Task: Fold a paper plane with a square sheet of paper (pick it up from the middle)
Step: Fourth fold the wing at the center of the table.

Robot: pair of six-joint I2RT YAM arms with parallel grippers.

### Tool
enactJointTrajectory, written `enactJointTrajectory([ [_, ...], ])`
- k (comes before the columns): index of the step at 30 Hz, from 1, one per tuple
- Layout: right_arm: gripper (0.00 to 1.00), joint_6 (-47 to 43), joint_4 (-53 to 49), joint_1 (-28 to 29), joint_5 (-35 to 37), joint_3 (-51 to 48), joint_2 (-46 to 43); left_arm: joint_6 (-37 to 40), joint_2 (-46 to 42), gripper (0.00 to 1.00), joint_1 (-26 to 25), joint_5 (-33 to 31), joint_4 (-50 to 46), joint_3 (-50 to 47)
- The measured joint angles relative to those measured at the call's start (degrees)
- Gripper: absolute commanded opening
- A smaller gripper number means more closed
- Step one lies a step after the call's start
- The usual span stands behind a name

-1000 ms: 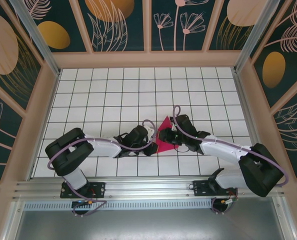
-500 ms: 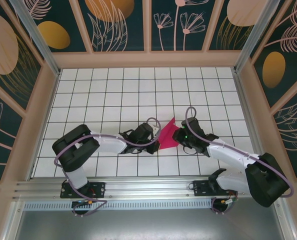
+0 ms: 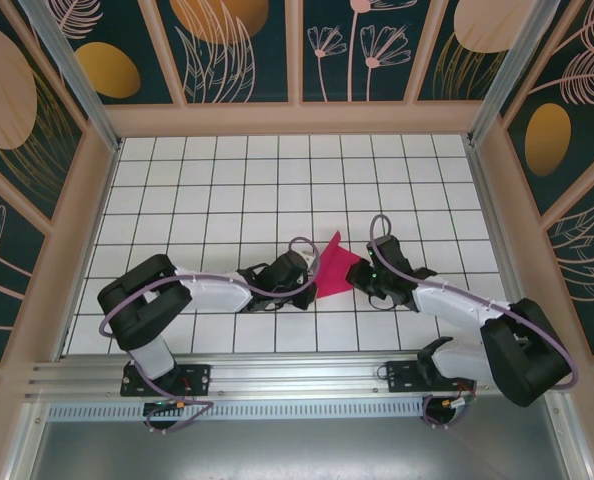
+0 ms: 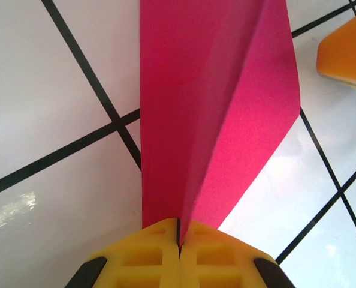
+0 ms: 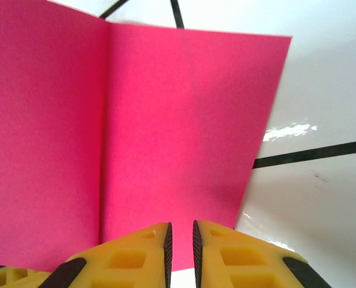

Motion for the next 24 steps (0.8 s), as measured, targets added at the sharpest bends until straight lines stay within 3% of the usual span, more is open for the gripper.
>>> enactJointTrajectory([
  [24,0.14,-6.62,4.33,-1.05,-5.42,4.00,12.33,2.45,3.43,0.00,-1.46,-0.42,-4.59,6.08],
])
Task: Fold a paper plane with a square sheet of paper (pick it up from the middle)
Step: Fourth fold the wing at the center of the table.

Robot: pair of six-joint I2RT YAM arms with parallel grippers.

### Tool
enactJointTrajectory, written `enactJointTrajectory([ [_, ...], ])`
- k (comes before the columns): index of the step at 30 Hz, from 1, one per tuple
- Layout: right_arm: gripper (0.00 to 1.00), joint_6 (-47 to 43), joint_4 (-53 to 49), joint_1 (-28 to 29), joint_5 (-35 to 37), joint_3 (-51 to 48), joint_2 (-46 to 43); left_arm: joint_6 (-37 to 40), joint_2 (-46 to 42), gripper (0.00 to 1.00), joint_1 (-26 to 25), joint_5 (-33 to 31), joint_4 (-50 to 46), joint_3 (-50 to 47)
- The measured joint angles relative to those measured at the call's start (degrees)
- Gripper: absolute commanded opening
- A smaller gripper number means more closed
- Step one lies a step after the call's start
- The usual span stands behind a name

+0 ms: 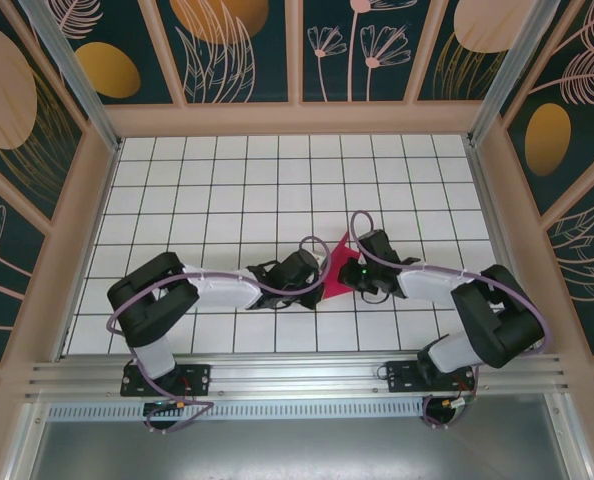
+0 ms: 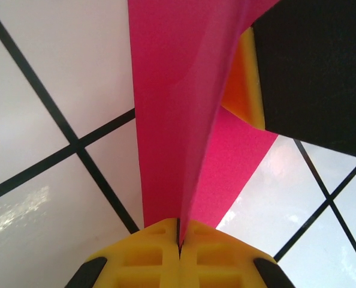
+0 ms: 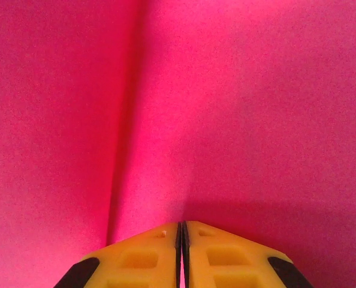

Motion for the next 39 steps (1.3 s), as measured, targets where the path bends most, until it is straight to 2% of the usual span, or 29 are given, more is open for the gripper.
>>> enactJointTrajectory([
  [13,0.14,-1.81,1.86,-0.94,-0.85,0.00,0.81,3.50,2.01,0.01,0.00,1.70,-1.84,2.60],
  [26,0.15,-7.39,3.91,-1.27,-4.17,2.67,4.87,-1.77,2.01,0.02,0.00,0.63,-2.56,2.45],
  [32,0.15,-8.70,3.89,-2.25,-4.79,2.69,4.87,-0.37,2.45,0.01,0.00,0.24,-4.79,4.59],
  [39,0.15,-8.76,3.91,-2.71,-5.33,2.64,4.87,2.40,3.56,0.02,0.79,2.89,-4.85,5.29],
])
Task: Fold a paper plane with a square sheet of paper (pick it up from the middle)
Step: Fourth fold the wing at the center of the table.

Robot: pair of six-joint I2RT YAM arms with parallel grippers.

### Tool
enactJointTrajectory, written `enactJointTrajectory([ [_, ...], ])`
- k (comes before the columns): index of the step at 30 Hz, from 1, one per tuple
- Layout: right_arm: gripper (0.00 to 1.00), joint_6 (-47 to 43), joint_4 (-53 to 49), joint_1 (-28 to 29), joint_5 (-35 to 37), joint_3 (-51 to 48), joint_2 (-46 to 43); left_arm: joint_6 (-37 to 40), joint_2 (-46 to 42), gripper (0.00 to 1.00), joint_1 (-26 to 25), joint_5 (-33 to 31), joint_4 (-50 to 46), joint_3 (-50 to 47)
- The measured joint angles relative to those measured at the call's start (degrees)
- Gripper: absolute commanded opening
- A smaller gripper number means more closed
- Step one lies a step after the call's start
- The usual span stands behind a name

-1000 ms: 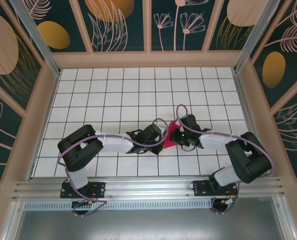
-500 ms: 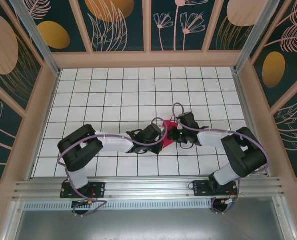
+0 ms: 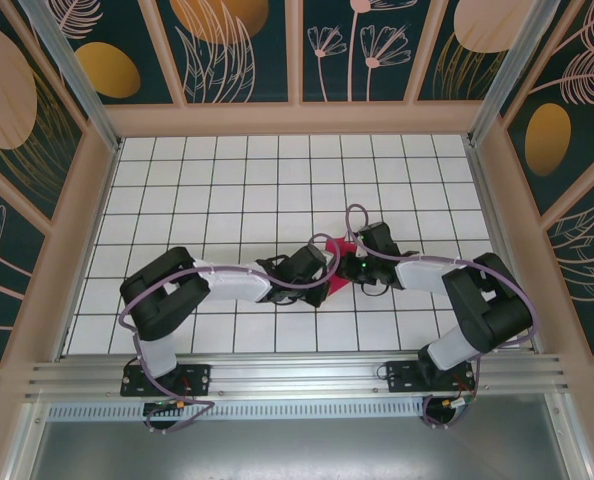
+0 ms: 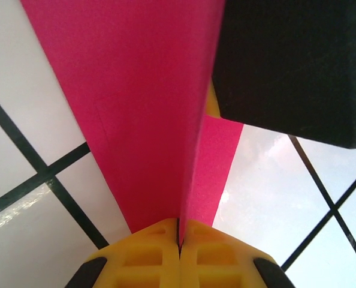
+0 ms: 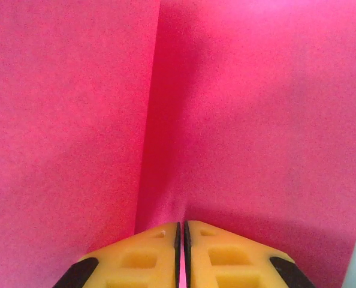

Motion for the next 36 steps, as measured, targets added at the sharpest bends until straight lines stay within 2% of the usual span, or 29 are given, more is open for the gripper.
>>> enactJointTrajectory([
  [16,0.17,0.33,0.37,-0.55,-0.07,-0.83,-1.49,3.02,1.05,0.02,4.81,12.63,4.79,-1.46],
  [29,0.20,5.05,1.29,-0.87,-0.76,-3.30,-15.63,1.90,3.23,0.02,6.58,18.21,10.43,-2.60],
  [36,0.19,6.58,4.09,-0.87,-5.42,-3.41,-10.93,1.88,4.13,0.02,6.88,20.17,11.89,-2.54],
])
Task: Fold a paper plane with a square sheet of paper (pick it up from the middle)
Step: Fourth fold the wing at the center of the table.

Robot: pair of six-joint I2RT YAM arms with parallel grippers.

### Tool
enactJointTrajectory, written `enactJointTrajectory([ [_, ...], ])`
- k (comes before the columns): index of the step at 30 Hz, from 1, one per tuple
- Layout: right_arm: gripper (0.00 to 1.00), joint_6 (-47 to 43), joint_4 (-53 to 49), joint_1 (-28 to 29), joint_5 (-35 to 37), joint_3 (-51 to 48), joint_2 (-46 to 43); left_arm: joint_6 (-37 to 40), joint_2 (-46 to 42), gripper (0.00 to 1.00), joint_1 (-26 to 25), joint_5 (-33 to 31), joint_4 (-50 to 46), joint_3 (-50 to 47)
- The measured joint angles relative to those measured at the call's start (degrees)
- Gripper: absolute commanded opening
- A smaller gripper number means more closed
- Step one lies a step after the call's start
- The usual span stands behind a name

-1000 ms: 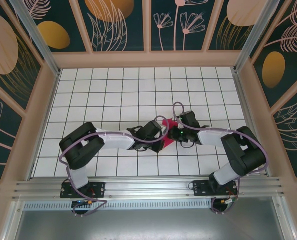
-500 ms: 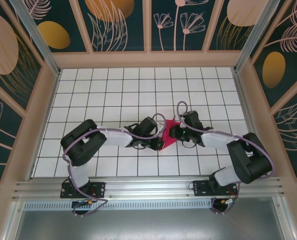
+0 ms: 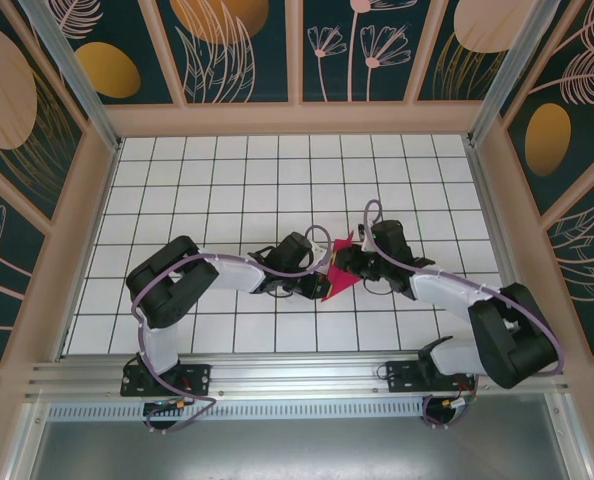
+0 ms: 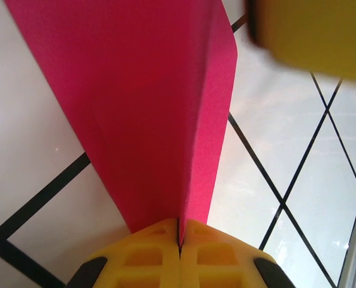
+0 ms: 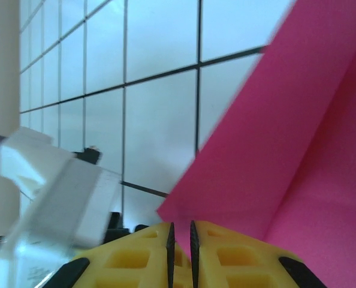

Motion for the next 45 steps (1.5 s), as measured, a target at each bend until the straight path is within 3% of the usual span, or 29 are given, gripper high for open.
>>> enactJointTrajectory([
  [6,0.19,0.63,1.81,-0.63,-0.68,0.15,5.55,-0.17,0.33,0.03,0.09,0.76,0.26,0.22],
  [18,0.19,0.74,2.75,-0.92,-3.67,0.61,4.28,-0.24,0.96,0.03,0.11,0.90,-0.07,1.25],
  [25,0.18,0.55,4.00,-0.94,-3.78,1.01,8.41,-0.37,0.96,0.04,0.11,0.72,-0.50,1.46],
  [28,0.18,0.55,3.96,-0.96,-2.49,1.27,9.22,-0.37,0.96,0.19,0.11,0.59,-0.46,1.46],
  [31,0.18,0.52,3.76,-1.07,-0.59,1.27,9.16,-0.59,0.61,0.24,-0.22,0.44,-0.39,1.46],
  [45,0.18,0.55,1.57,-1.49,2.86,1.27,8.17,-0.76,-1.03,0.21,-0.37,-1.42,-0.31,-0.07],
])
